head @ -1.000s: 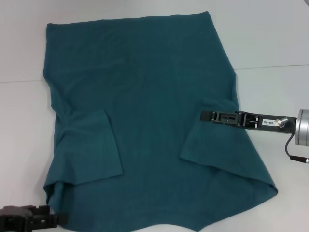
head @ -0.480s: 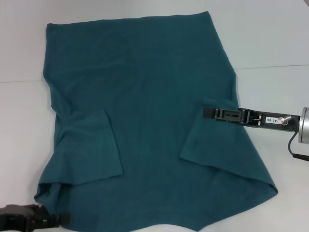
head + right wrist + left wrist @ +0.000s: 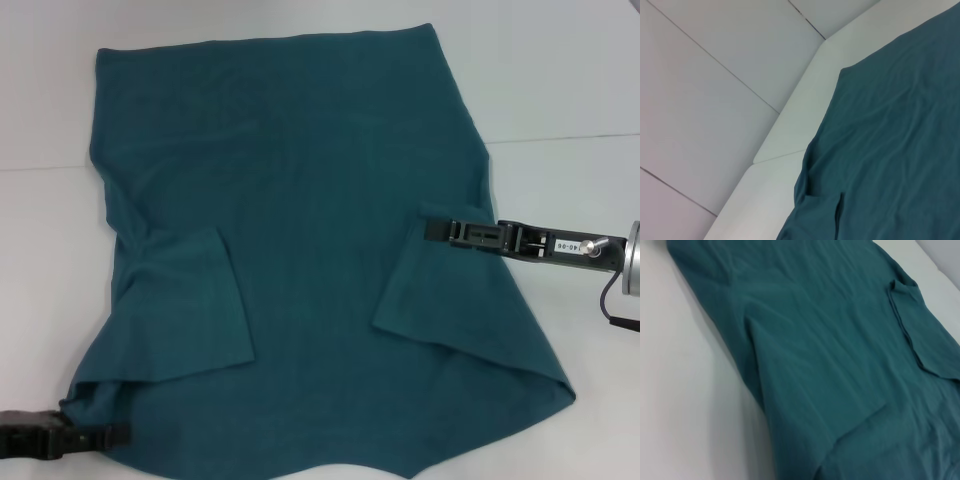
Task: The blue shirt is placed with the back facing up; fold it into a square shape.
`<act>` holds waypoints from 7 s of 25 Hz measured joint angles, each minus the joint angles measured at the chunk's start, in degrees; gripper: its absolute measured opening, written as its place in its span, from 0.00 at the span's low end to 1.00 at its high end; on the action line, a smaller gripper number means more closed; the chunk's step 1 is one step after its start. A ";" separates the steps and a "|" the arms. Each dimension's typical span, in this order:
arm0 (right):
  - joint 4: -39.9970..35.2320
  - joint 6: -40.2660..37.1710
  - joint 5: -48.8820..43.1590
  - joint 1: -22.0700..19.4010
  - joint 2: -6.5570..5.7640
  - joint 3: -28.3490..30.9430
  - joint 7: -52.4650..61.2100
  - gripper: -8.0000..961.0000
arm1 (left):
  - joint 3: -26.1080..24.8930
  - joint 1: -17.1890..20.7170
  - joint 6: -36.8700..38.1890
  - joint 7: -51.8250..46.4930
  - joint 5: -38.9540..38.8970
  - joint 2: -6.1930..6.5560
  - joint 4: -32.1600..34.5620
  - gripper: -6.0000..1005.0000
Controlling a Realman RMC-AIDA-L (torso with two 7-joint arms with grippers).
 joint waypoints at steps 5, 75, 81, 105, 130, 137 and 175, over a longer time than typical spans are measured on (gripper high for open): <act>0.00 0.00 0.00 0.01 0.00 0.12 0.00 0.90 | 0.19 -0.37 0.10 0.00 0.00 0.05 0.08 0.84; -5.67 7.28 -16.60 -4.43 -1.44 -0.84 13.06 0.90 | 0.13 -2.14 -1.41 -2.55 -0.31 0.07 -0.49 0.02; -5.80 7.78 -17.13 -4.27 -1.04 -1.23 13.37 0.90 | 0.05 -2.25 -1.41 -2.54 -0.31 0.08 -0.51 0.02; -5.98 -0.93 -16.77 -4.30 -1.08 -3.16 12.92 0.90 | -0.17 -2.27 -1.60 -2.54 -0.31 0.17 -0.51 0.02; -7.72 -10.39 -17.94 -5.55 -2.94 -0.41 15.55 0.90 | -0.14 -2.53 -3.06 -2.37 -0.40 -0.10 -1.30 0.02; -8.67 -7.28 -19.78 -5.89 -2.73 -0.18 15.77 0.90 | -0.08 -2.54 -3.06 -2.31 -0.40 -0.37 -1.39 0.02; -9.12 2.58 -20.56 -4.07 -0.33 -5.77 16.45 0.90 | -0.23 -2.89 -3.08 -1.56 -0.40 -0.28 -1.38 0.02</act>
